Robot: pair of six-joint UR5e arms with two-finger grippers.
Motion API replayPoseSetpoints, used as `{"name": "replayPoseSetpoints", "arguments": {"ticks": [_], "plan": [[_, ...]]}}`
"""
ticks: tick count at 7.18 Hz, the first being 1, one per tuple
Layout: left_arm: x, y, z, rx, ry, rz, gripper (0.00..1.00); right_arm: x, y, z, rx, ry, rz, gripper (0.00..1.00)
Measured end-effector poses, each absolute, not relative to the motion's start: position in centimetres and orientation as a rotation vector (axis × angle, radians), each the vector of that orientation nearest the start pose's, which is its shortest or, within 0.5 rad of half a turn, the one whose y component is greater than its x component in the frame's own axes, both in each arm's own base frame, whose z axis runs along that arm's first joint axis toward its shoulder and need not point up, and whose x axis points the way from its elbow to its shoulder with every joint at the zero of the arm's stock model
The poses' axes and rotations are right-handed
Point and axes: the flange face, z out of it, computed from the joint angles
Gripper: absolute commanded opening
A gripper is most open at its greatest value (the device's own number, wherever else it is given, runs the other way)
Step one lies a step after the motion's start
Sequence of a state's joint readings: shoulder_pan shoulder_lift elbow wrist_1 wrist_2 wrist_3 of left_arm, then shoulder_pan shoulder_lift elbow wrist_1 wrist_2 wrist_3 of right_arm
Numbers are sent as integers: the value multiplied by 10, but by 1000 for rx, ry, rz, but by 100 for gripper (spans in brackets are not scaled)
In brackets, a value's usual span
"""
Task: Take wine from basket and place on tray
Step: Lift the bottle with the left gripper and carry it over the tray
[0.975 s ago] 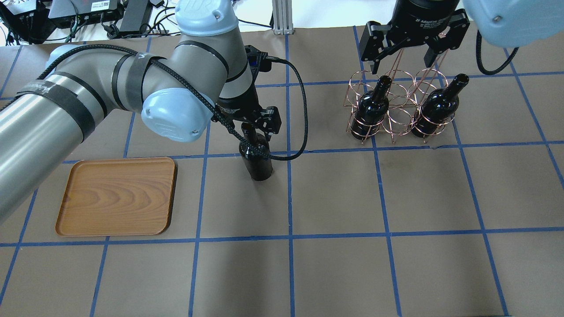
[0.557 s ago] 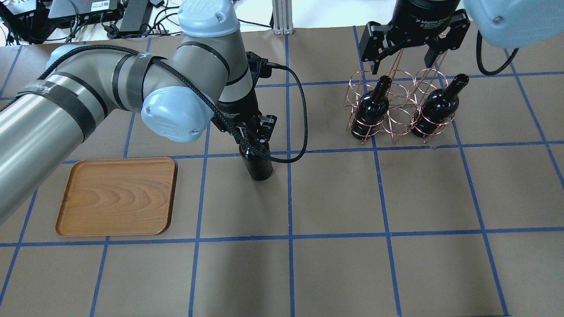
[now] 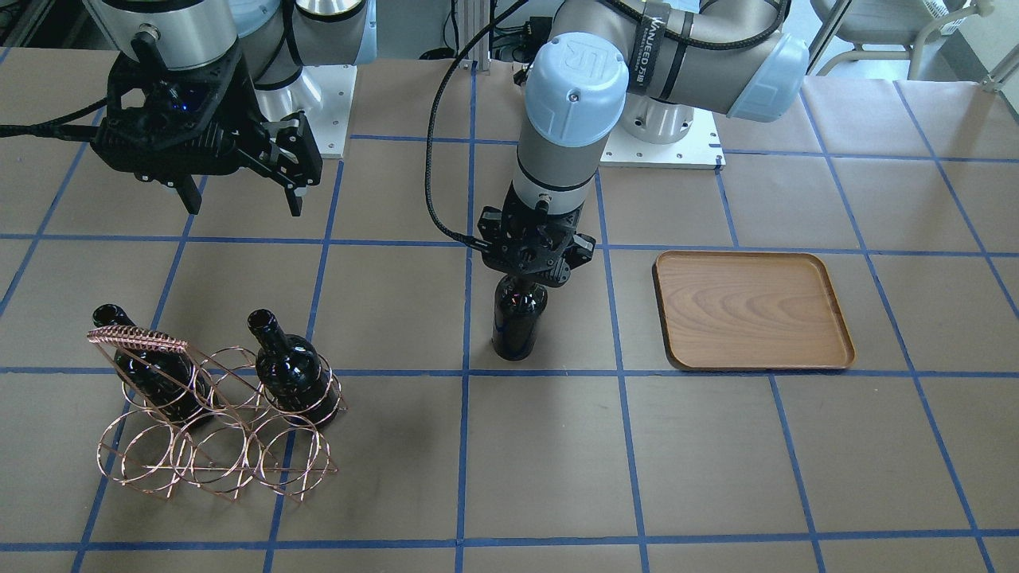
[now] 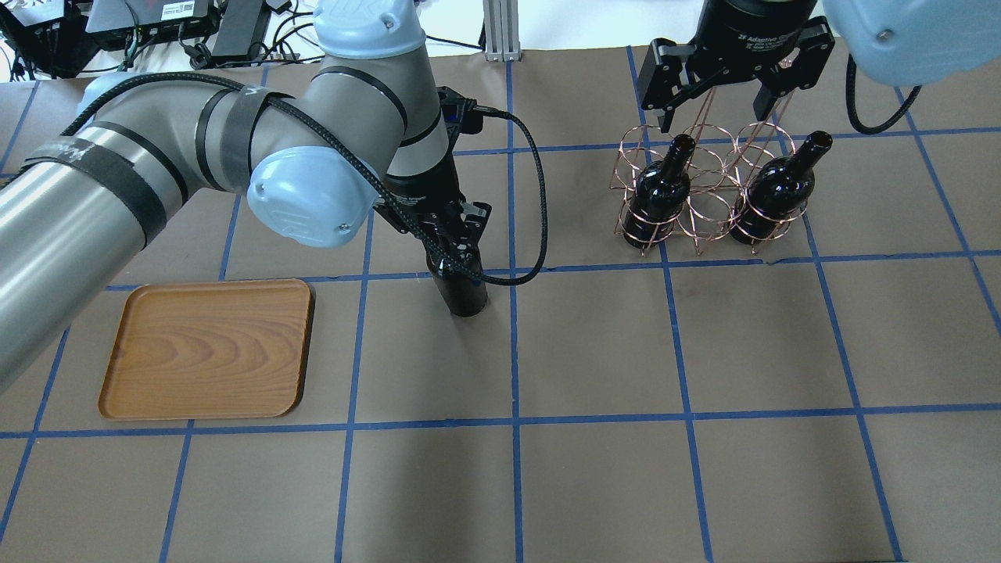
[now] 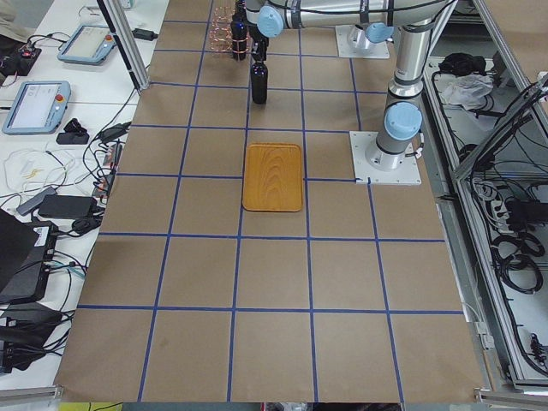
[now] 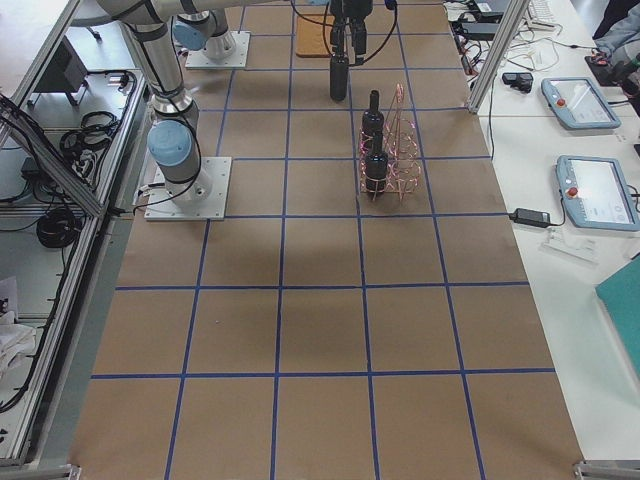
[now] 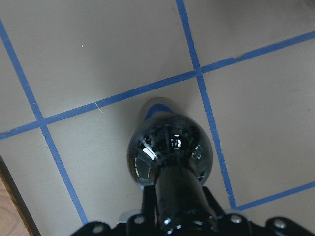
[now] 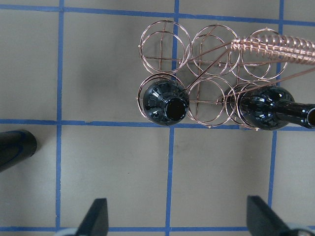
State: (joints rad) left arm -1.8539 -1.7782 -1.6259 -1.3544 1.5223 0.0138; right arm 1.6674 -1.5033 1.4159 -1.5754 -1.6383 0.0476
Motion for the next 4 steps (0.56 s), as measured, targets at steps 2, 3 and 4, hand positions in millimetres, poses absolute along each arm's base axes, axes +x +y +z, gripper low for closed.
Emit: {"name": "replayPoseSetpoints", "arguments": {"ticks": [2, 3, 4], "plan": [[-265, -511, 396, 489, 3127, 43, 0, 177, -513, 531, -74, 3198, -154, 100], [-240, -520, 408, 497, 3105, 52, 0, 177, -513, 531, -75, 3198, -154, 100], [-208, -524, 419, 520, 3076, 71, 0, 177, -513, 531, -76, 3198, -154, 100]]}}
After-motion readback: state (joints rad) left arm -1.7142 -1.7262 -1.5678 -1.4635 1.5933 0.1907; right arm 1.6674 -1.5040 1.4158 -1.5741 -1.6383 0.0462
